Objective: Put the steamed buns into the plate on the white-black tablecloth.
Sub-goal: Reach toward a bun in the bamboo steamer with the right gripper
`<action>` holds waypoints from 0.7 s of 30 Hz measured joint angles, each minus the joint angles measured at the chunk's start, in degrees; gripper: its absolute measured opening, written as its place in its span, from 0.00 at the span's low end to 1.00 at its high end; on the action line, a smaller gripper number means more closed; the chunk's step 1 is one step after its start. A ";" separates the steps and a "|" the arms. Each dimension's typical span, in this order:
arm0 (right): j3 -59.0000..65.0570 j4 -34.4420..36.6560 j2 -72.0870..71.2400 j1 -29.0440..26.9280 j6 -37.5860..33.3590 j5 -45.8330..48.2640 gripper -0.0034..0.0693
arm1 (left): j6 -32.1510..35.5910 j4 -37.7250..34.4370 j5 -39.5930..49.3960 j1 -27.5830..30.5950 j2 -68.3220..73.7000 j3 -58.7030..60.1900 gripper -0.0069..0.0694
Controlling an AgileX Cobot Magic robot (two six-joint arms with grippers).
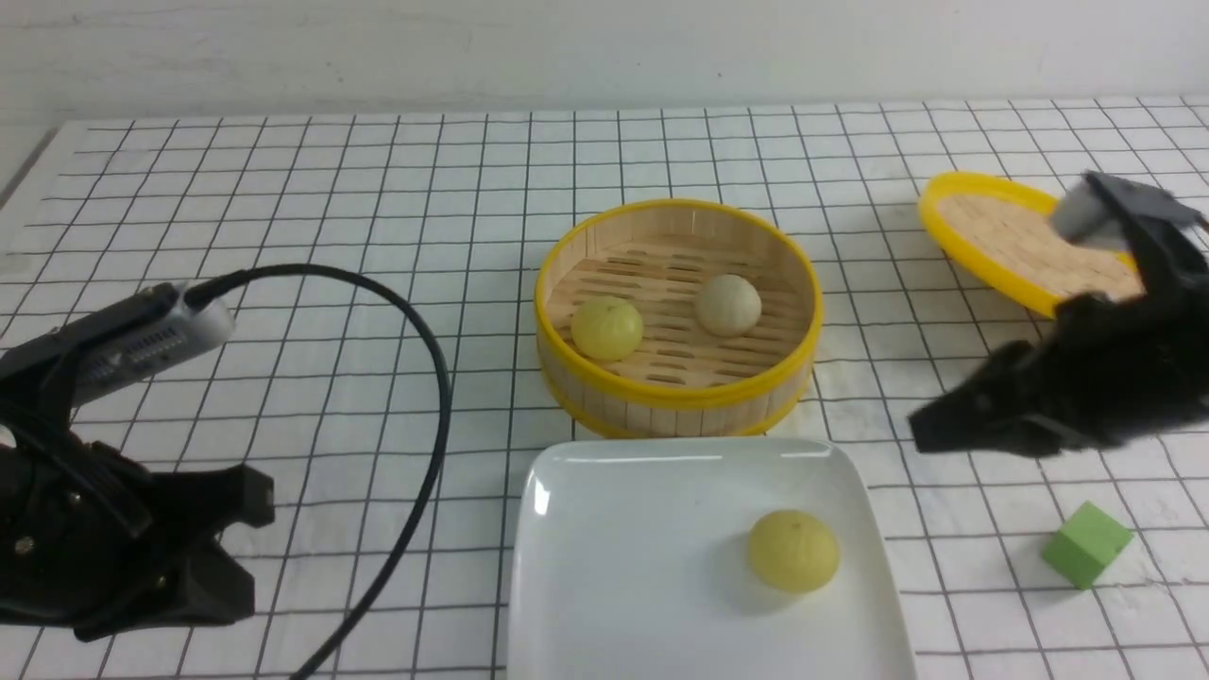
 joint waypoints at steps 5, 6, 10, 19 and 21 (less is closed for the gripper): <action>-13.40 -4.55 12.74 6.27 0.04 -5.59 0.47 | 0.00 0.07 -0.47 0.00 0.00 0.00 0.21; -15.54 -5.32 14.27 6.55 0.24 -6.32 0.50 | 0.00 0.30 -0.60 0.00 0.00 0.00 0.22; -23.81 -7.57 23.94 6.98 1.56 -13.29 0.65 | 0.00 2.22 -0.82 0.00 0.00 0.00 0.27; -31.89 -10.81 37.76 6.98 1.57 -20.36 0.66 | 0.00 2.70 -0.82 0.00 0.00 0.00 0.39; -32.57 -11.58 38.51 6.98 1.57 -18.61 0.51 | 0.00 2.77 -0.82 0.00 0.00 0.00 0.40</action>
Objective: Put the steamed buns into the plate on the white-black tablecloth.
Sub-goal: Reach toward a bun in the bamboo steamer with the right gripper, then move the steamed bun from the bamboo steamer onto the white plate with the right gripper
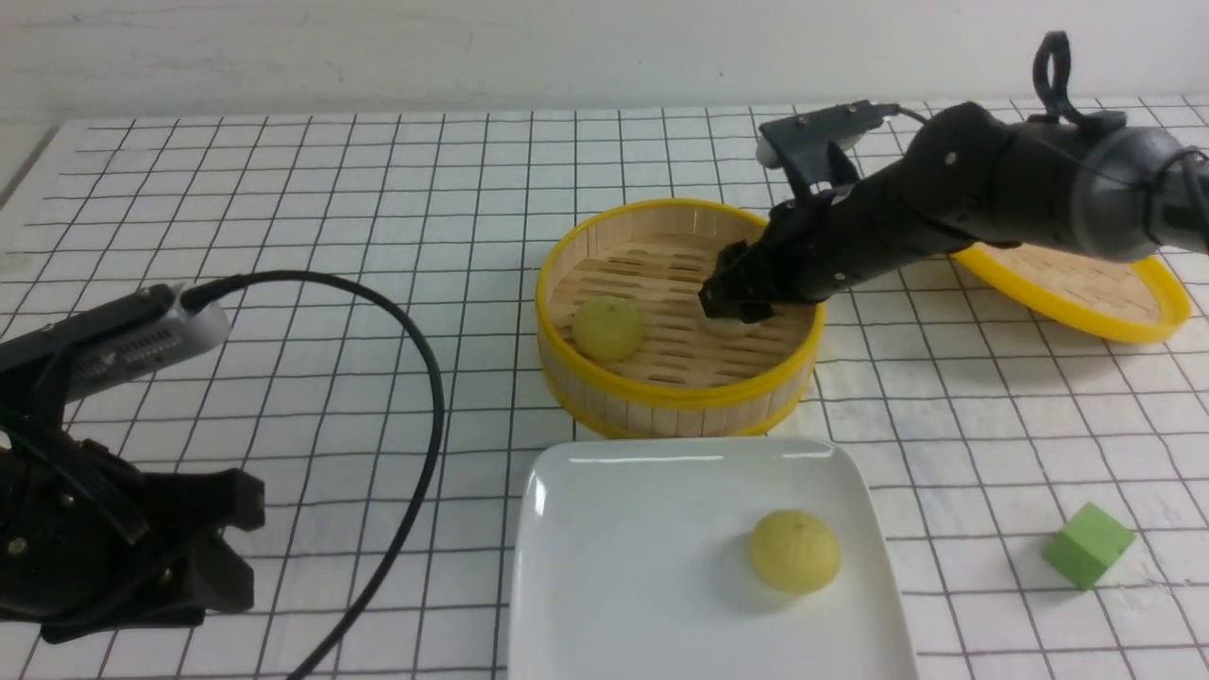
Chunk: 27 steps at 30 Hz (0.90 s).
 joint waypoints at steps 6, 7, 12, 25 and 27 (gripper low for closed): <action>-0.78 -0.91 -3.77 0.00 0.00 10.96 0.08 | 0.00 0.04 0.00 0.00 0.08 0.00 0.41; 0.03 -0.85 -7.37 0.16 0.00 16.20 0.08 | 0.00 0.04 0.06 0.00 0.12 0.00 0.41; 8.92 0.65 -19.39 2.15 2.09 20.38 0.09 | 0.00 0.04 0.56 0.00 0.12 0.00 0.41; 39.63 9.58 -28.62 14.06 5.10 5.65 0.37 | -0.70 0.18 -0.43 0.00 0.12 0.00 0.41; 39.83 9.84 -28.68 14.06 5.10 4.86 0.49 | -0.70 0.25 -0.88 0.00 0.12 0.00 0.41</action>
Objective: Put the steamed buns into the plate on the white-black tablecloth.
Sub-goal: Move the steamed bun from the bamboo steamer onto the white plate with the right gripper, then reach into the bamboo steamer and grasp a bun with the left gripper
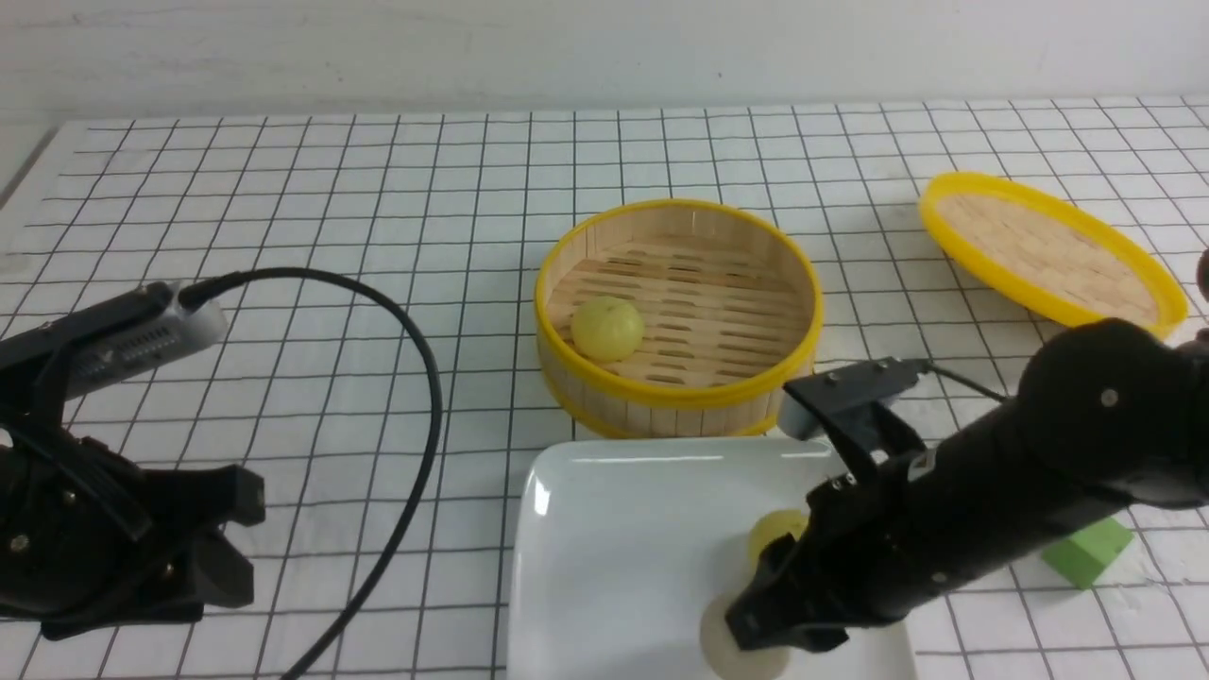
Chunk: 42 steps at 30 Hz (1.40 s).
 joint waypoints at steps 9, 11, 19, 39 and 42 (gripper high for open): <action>-6.02 -8.45 -8.80 -10.84 0.03 11.49 0.75 | 2.19 -4.60 0.39 0.00 0.59 -0.57 0.40; -6.76 -10.99 -12.09 -14.77 0.44 16.81 0.63 | 3.73 -6.48 0.35 -0.07 1.83 -2.11 0.35; -6.78 -18.82 -27.14 -29.01 5.36 33.33 0.03 | 5.07 -7.77 -0.59 -11.64 15.85 -17.12 0.10; 3.53 -17.08 -36.17 -30.81 5.60 21.03 0.04 | 1.78 9.98 -2.30 -23.86 59.75 -65.54 0.69; 3.57 -16.76 -36.17 -30.81 5.60 20.98 0.04 | 1.27 10.52 -1.00 -23.86 62.98 -66.70 0.55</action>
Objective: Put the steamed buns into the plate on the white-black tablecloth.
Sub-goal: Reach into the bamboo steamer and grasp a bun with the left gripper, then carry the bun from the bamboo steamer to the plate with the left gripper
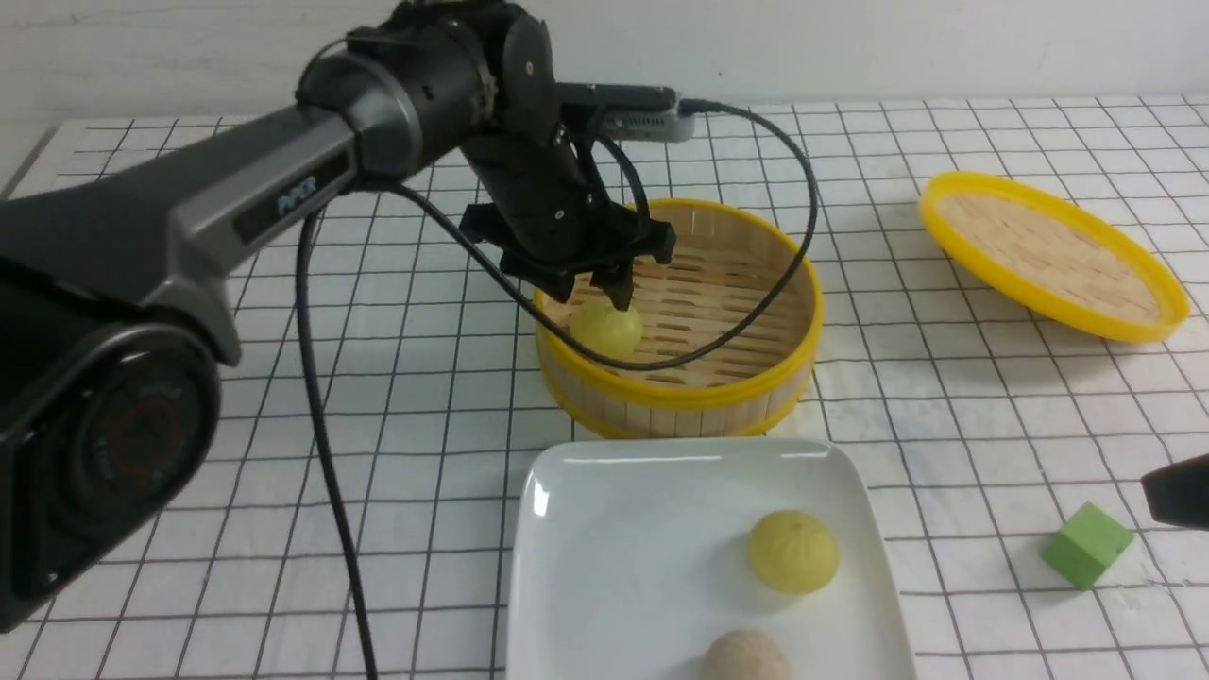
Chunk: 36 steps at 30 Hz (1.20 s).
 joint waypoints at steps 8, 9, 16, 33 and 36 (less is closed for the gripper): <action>0.00 0.11 0.00 0.00 0.00 -0.02 0.04 | -0.42 -0.06 3.37 -0.04 1.45 -0.83 0.12; 0.00 0.18 0.00 0.00 0.00 -0.02 0.05 | -0.47 -0.34 4.95 -0.04 -0.08 -1.18 0.12; 0.00 0.18 0.00 0.00 0.00 -0.02 0.05 | -0.46 -0.88 11.12 -0.11 -13.37 -2.29 0.12; 0.00 -0.37 -11.04 0.00 -0.48 1.75 0.06 | -2.59 -1.22 -0.76 -13.42 -31.90 34.39 0.13; 0.00 -1.53 -18.24 0.00 0.88 5.41 0.06 | -6.61 -1.40 -14.19 -14.44 -29.55 42.54 0.16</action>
